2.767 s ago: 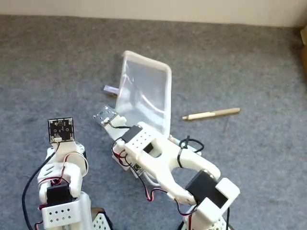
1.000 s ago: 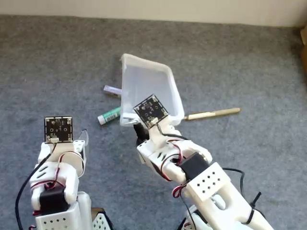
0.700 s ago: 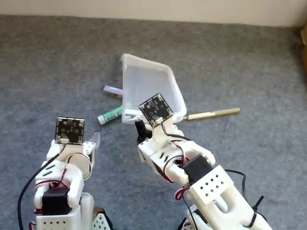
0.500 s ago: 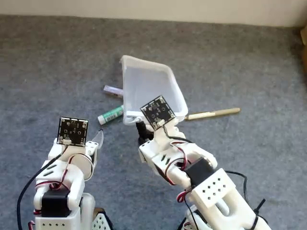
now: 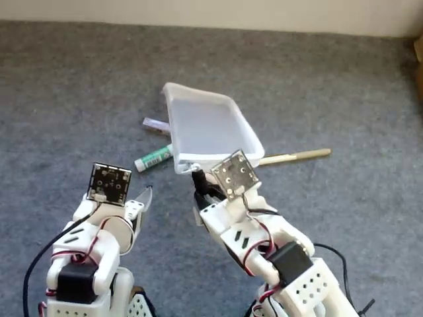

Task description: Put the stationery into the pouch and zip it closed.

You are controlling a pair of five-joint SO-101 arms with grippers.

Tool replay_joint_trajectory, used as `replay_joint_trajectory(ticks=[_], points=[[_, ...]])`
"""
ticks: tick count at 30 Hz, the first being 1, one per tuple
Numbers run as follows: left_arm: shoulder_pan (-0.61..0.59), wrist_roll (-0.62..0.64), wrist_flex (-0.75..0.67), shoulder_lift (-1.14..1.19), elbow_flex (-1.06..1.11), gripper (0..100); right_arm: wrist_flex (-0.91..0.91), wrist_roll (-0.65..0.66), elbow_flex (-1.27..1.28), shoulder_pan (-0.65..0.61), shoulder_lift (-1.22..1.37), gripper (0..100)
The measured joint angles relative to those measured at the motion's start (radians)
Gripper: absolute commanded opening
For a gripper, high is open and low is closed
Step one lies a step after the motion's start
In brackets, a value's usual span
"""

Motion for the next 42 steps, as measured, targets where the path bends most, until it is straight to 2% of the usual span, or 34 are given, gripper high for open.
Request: replay_joint_trajectory(ticks=[5,12,18,23,30,37,42], points=[[0.018,0.058,0.000,0.000,-0.087,22,0.000,0.000,0.020,0.000,-0.034,0.3],[0.117,0.109,-0.008,0.000,-0.118,22,0.002,0.000,0.020,-0.020,-0.034,0.3],[0.118,0.115,-0.028,0.000,-0.118,22,0.032,0.000,0.020,-0.058,-0.038,0.3],[0.118,0.115,-0.028,0.000,-0.118,26,0.032,0.000,0.020,-0.071,-0.038,0.3],[0.135,0.166,-0.031,0.000,-0.118,26,0.060,0.003,0.020,-0.086,-0.040,0.3],[0.150,0.167,-0.133,0.000,-0.035,26,0.091,0.031,0.020,-0.086,-0.040,0.3],[0.150,0.152,-0.144,0.000,-0.026,26,0.091,0.031,0.020,-0.086,-0.040,0.3]])
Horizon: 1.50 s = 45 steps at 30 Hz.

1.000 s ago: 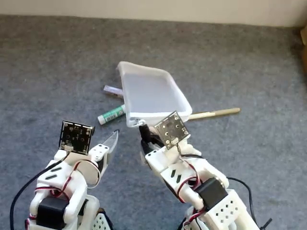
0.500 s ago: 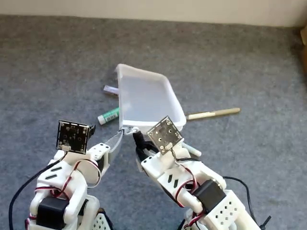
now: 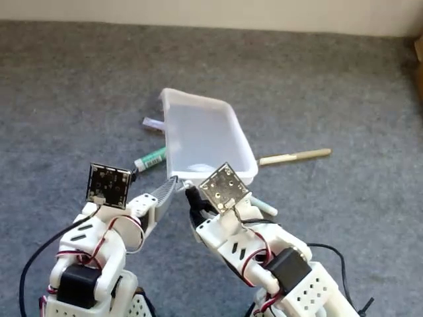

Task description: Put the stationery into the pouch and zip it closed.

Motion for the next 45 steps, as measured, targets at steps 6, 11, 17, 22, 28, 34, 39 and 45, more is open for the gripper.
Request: replay_joint_trajectory(ticks=[6,11,17,22,28,34,39,45], points=[[-0.005,-0.023,0.000,0.000,0.052,26,0.000,0.000,0.000,0.000,0.000,0.3],[-0.005,-0.025,-0.003,0.000,0.052,26,0.000,0.000,0.000,0.000,0.000,0.3],[0.008,-0.064,0.037,0.000,0.054,26,0.000,0.000,0.000,0.000,0.000,0.3],[0.029,-0.072,0.074,0.000,0.054,26,0.000,0.000,0.000,0.000,0.000,0.3],[0.029,-0.072,0.074,0.000,0.054,26,0.002,0.000,0.000,0.000,0.000,0.3],[0.003,-0.072,-0.032,0.006,0.106,23,0.003,0.000,0.000,0.000,0.000,0.3],[-0.009,-0.072,-0.060,0.006,0.109,17,0.003,0.000,0.000,-0.031,0.000,0.3],[-0.011,-0.071,-0.063,0.000,0.109,8,0.003,0.006,0.000,-0.043,0.000,0.3]])
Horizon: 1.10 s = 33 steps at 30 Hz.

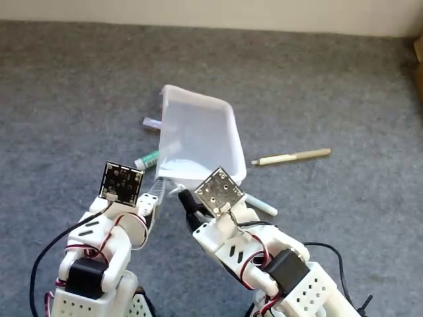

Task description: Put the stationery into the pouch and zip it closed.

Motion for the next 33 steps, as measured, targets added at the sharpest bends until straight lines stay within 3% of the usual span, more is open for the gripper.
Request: replay_joint_trajectory(ticks=[6,12,23,33], points=[[0.002,0.000,0.000,0.008,0.000,1,0.000,0.000,0.000,-0.003,0.000,0.3],[0.000,0.000,0.000,0.009,0.000,1,0.000,0.002,0.000,0.011,0.000,0.3],[0.000,0.000,0.000,0.009,0.000,1,0.000,0.003,0.000,0.132,-0.009,0.3],[-0.091,0.002,0.000,0.011,0.000,1,0.068,0.003,-0.074,0.256,-0.009,0.3]])
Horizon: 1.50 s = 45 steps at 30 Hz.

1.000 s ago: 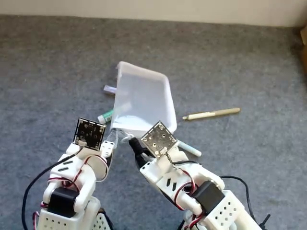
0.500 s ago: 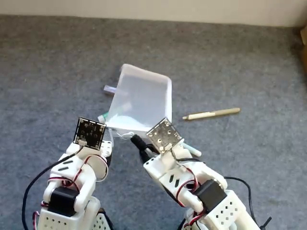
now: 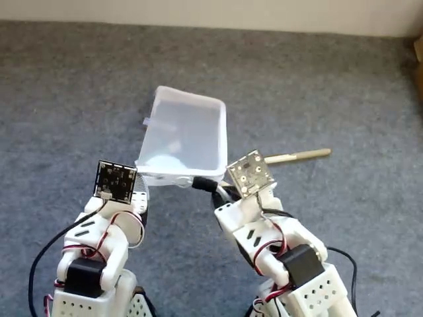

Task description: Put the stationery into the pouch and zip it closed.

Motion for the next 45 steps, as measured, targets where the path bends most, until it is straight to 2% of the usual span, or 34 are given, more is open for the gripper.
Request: replay_joint_trajectory(ticks=[10,17,27,45], points=[[-0.009,0.000,0.000,0.000,0.000,1,0.051,0.092,-0.021,0.025,0.000,0.3],[-0.009,0.002,0.000,0.000,-0.002,1,0.052,0.132,-0.032,0.147,0.000,0.3],[-0.035,0.002,0.000,-0.002,-0.002,1,0.173,0.138,-0.144,0.198,0.000,0.3],[-0.043,0.002,0.000,-0.006,-0.002,1,0.176,0.175,-0.152,0.414,0.000,0.3]])
